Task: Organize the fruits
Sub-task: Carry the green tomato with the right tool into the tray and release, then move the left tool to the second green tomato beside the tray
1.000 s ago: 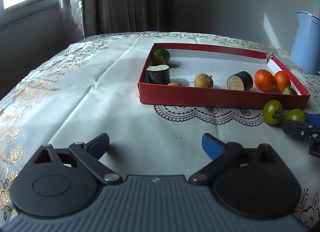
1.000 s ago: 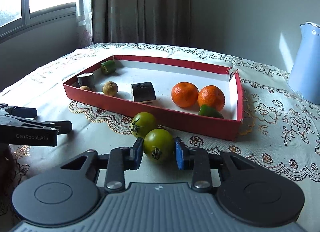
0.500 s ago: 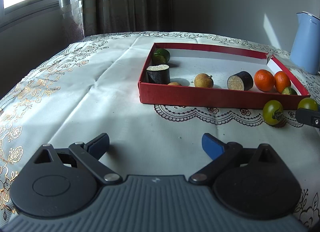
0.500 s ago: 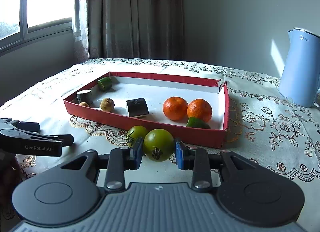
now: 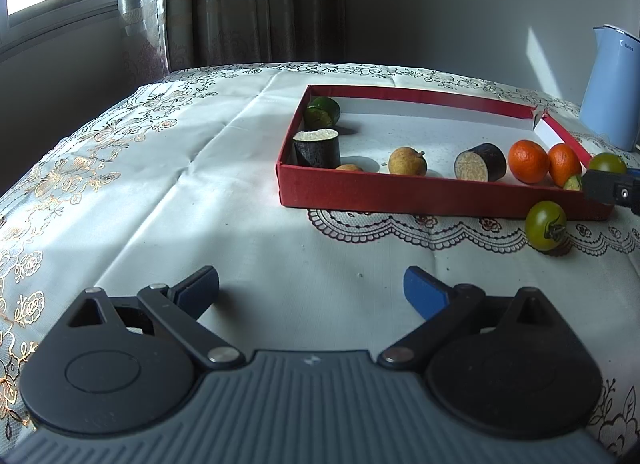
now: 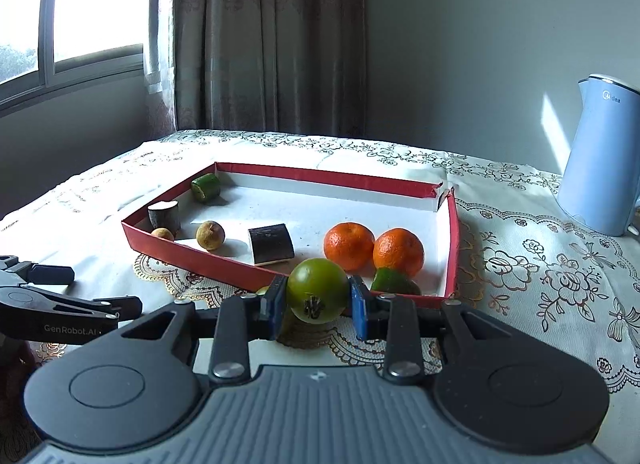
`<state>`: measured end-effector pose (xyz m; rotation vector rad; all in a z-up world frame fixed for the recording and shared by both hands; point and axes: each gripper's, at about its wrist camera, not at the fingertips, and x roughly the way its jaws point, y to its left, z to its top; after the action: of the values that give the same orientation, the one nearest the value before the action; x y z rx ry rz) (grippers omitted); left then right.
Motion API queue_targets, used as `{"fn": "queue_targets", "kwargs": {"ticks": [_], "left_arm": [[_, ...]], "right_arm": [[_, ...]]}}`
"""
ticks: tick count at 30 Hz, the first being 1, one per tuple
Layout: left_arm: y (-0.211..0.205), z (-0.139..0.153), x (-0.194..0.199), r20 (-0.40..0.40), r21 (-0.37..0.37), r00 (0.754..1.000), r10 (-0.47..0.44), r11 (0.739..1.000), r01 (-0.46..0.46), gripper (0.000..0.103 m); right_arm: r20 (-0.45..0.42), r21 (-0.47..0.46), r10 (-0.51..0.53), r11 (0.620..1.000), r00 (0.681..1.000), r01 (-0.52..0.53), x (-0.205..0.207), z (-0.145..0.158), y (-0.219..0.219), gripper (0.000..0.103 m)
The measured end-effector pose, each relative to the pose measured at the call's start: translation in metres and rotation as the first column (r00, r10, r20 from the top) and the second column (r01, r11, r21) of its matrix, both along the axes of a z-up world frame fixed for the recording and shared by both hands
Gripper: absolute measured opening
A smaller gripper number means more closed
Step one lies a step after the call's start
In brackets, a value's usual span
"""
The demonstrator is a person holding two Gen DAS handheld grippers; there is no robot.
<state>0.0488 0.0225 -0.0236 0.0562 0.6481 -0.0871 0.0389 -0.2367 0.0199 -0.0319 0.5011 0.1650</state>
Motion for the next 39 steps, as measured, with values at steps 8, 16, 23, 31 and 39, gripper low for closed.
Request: {"fn": "queue_targets", "kwargs": {"ticks": [8,16,23,31,39], "left_arm": [[0.001,0.000,0.000,-0.001,-0.005,1.000,0.001,1.000,-0.001,0.099],[0.001,0.000,0.000,-0.002,-0.009,1.000,0.000,1.000,0.000,0.099],[0.001,0.001,0.000,-0.003,-0.001,1.000,0.001,1.000,-0.001,0.099],[-0.003,0.001,0.000,0.001,0.029,1.000,0.010,1.000,-0.010,0.101],[-0.009,0.002,-0.001,0.014,0.077,1.000,0.022,0.997,-0.023,0.103]], "right_arm": [[-0.008,0.017,0.020,1.000,1.000,-0.020,0.047,0.015,-0.001,0.038],[-0.007,0.040,-0.105,0.994,0.994,0.105,0.010,-0.002,-0.039,0.046],[-0.084,0.018,-0.203,0.978,0.975,0.205,-0.004,-0.028,-0.074,0.055],[-0.147,-0.017,-0.217,0.976,0.965,0.216,0.002,-0.035,-0.073,0.075],[-0.167,-0.015,-0.216,0.976,0.962,0.217,0.003,-0.037,-0.073,0.076]]}}
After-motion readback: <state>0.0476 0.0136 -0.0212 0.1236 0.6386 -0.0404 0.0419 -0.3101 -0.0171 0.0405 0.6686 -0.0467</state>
